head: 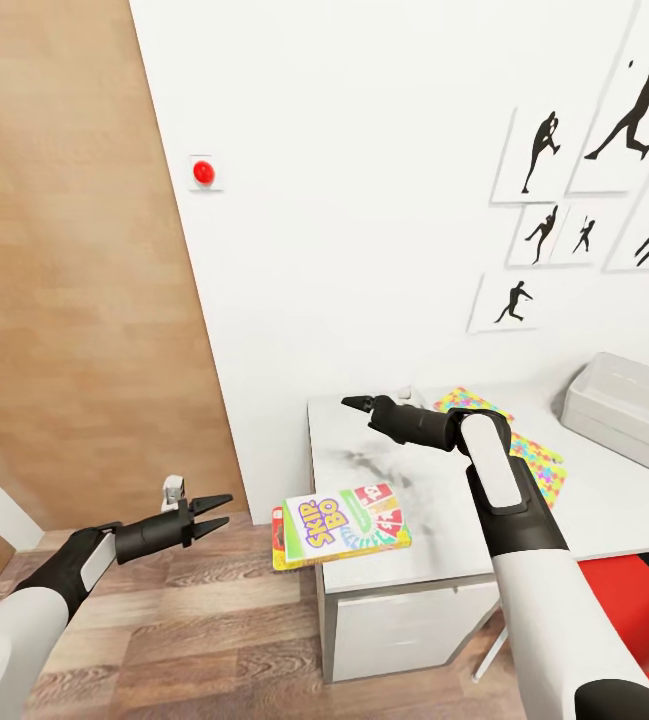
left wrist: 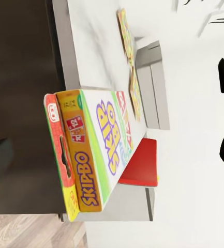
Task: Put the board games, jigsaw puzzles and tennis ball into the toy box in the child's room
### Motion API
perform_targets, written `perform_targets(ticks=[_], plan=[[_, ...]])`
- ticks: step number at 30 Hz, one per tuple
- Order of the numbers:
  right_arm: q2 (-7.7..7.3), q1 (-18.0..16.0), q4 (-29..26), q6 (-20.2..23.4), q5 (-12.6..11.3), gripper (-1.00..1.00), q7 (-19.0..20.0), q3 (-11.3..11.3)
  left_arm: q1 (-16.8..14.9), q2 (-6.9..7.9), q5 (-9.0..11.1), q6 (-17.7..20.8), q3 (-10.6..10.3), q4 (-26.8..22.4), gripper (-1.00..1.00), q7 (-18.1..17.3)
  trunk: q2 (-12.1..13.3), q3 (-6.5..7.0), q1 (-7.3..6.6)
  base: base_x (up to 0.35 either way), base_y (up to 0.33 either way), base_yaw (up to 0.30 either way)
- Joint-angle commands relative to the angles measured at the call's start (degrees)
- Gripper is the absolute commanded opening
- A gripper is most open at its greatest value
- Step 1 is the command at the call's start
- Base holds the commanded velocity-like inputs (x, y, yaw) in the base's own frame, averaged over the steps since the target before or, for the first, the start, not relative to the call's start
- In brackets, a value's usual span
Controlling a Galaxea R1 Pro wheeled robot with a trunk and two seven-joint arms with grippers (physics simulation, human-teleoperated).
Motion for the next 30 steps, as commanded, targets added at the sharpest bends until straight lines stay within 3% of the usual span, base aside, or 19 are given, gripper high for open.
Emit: perform_targets(ticks=[1,19,30], plan=[[0.00,-0.04,-0.05,0.24,-0.26,1.00,-0.27,-0.02,-0.03,-0.01,0.06,0.53,0.08,0.01,1.00,-0.15,-0.04,-0.06,0.00,0.000,0.000,0.000],[-0.21,0.78,-5.26,0.60,-0.76,1.00,-0.26,0.03,-0.03,-0.03,0.04,0.44,0.00,0.01,1.00,-0.09,-0.04,0.80,0.00,0.000,0.000,-0.074],[-0.04,0.84,-5.31,0.55,-0.77,1.00,-0.26,0.18,-0.03,-0.03,0.06,0.50,0.07,0.01,1.00,-0.01,-4.45,-0.33,2.42,0.000,0.000,-0.119]])
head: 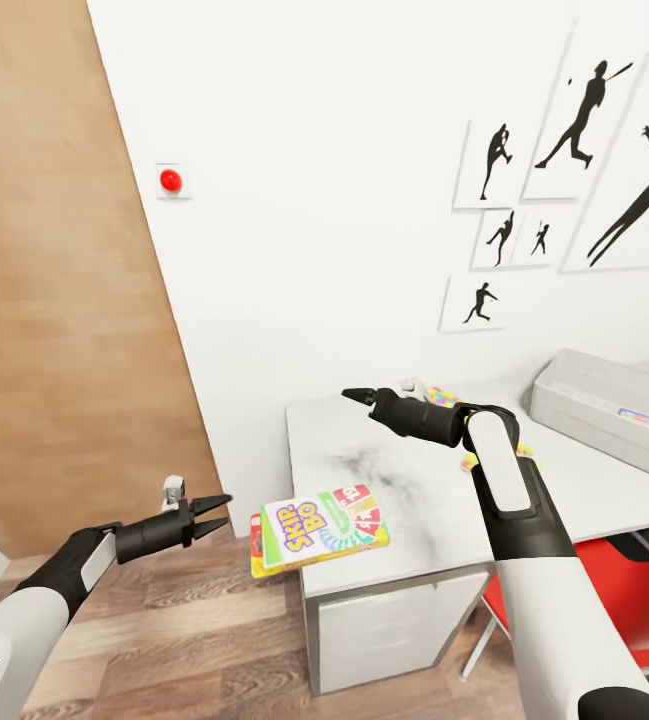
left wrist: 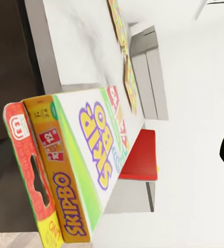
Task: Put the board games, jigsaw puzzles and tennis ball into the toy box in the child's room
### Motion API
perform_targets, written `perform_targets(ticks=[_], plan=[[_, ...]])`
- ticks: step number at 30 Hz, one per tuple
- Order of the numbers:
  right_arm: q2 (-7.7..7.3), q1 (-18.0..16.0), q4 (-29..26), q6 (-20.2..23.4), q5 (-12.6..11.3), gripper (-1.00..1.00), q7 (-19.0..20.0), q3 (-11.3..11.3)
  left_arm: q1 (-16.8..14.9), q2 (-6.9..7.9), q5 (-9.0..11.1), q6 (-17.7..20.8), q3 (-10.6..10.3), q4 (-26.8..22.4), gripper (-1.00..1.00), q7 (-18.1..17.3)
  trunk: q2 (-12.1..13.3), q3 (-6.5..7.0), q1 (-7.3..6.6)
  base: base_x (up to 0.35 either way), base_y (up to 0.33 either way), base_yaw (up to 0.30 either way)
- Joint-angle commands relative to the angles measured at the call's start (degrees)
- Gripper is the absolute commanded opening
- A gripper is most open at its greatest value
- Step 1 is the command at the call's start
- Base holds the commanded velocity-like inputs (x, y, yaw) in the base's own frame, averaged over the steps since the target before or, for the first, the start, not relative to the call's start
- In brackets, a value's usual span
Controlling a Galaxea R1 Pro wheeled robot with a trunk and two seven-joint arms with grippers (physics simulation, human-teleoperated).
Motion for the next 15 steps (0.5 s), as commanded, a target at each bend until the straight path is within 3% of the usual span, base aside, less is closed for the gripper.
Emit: perform_targets(ticks=[1,15], plan=[[0.01,-0.05,-0.03,0.17,-0.25,1.00,-0.27,-0.02,-0.03,0.00,0.07,0.54,0.08,0.00,1.00,-0.14,-0.46,-0.21,0.23,0.000,0.000,-0.045],[0.06,-0.05,0.02,0.09,-0.25,1.00,-0.27,0.02,-0.01,0.07,0.07,0.42,0.09,0.00,1.00,-0.16,-5.67,-2.47,3.08,0.000,0.000,-0.008]])
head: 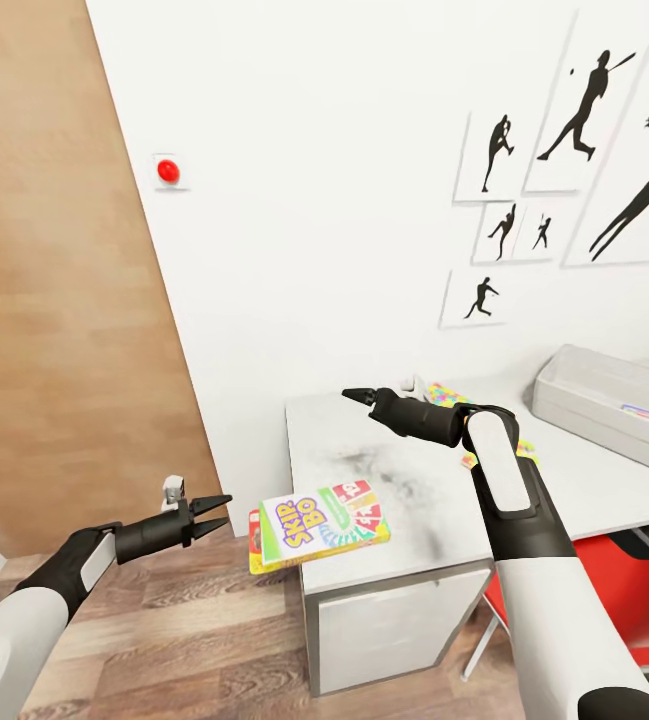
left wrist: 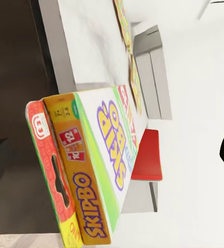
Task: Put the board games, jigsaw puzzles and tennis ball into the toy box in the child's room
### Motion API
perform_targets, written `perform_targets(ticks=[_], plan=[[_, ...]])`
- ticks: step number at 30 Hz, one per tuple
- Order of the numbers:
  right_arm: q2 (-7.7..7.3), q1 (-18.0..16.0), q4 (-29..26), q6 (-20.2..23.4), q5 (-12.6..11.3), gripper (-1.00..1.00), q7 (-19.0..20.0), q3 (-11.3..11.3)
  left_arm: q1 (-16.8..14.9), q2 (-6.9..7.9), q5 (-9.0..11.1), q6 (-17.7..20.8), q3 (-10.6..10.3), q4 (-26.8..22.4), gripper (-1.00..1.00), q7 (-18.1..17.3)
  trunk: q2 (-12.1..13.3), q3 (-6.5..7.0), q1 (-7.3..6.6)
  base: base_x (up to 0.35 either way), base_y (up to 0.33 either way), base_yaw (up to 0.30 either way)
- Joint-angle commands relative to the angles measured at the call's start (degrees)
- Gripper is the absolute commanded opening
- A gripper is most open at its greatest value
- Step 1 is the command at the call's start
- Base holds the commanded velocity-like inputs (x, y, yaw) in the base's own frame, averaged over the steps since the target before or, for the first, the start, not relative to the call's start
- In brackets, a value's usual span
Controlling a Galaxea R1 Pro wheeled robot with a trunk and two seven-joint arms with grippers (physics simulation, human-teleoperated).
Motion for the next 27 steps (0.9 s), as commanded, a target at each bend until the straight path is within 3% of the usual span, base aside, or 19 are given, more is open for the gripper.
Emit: perform_targets(ticks=[1,7,27], plan=[[0.02,-0.04,-0.02,0.17,-0.24,1.00,-0.27,-0.02,-0.04,0.00,0.07,0.53,0.08,0.01,1.00,-0.15,-0.04,-0.06,0.00,0.000,0.000,0.000],[0.07,-0.04,0.04,0.00,-0.21,1.00,-0.27,0.02,0.00,0.02,0.07,0.51,0.08,0.04,1.00,-0.22,-0.04,-0.06,0.00,0.000,0.000,0.000],[0.11,-0.04,-0.08,-0.15,-0.24,1.00,-0.27,0.03,0.03,-0.10,0.23,0.77,0.16,2.30,1.00,0.34,-8.06,-3.65,4.39,0.000,0.000,0.000]])
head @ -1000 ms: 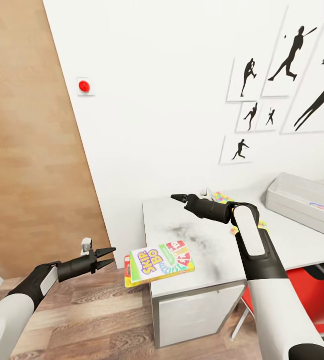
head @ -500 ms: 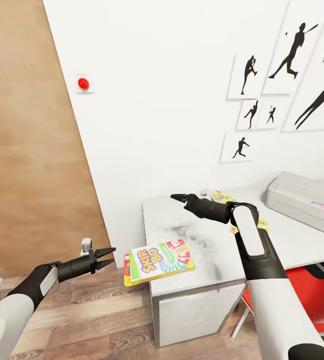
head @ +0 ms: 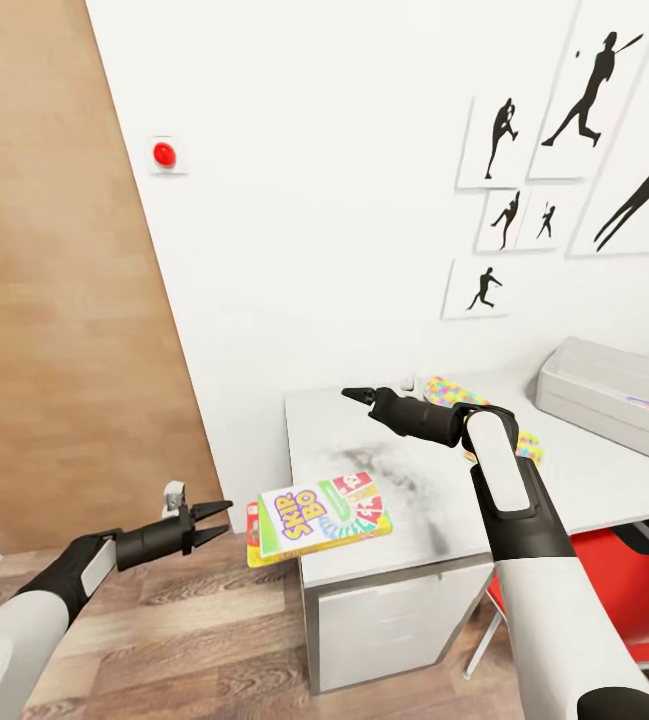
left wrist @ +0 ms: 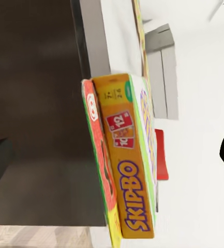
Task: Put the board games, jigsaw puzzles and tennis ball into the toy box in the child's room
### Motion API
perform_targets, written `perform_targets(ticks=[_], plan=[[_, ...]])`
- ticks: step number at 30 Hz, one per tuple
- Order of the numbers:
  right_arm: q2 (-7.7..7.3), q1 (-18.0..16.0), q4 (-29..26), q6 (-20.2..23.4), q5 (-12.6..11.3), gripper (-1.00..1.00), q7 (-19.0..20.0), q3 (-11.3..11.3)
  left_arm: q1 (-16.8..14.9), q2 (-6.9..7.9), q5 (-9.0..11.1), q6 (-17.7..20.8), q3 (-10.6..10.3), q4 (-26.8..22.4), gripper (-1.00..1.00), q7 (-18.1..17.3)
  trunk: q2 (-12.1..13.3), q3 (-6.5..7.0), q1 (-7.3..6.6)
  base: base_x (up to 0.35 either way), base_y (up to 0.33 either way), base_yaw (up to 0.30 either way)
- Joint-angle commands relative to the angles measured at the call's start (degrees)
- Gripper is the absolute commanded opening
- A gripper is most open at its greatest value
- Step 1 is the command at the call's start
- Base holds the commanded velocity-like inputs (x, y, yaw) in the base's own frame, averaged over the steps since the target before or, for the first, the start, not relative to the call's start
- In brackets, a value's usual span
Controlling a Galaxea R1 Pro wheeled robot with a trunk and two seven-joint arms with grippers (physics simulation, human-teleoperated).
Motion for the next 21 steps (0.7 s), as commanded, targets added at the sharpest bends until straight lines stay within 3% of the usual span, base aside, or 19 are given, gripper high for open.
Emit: perform_targets(ticks=[1,16,21], plan=[[0.02,-0.04,-0.03,0.19,-0.27,1.00,-0.27,-0.03,-0.03,-0.06,0.16,0.58,0.03,0.17,1.00,-0.07,-0.05,-0.06,0.01,0.000,0.000,0.000],[0.02,-0.04,-0.03,0.18,-0.27,1.00,-0.27,-0.03,-0.03,-0.31,0.18,0.71,0.03,0.50,1.00,0.03,-0.05,-0.06,0.01,0.000,-0.003,0.000],[0.02,-0.04,-0.09,0.18,-0.27,1.00,-0.27,-0.03,-0.03,-0.31,0.18,0.71,0.03,0.47,1.00,0.04,-0.05,-0.06,0.01,0.000,-0.159,0.000]])
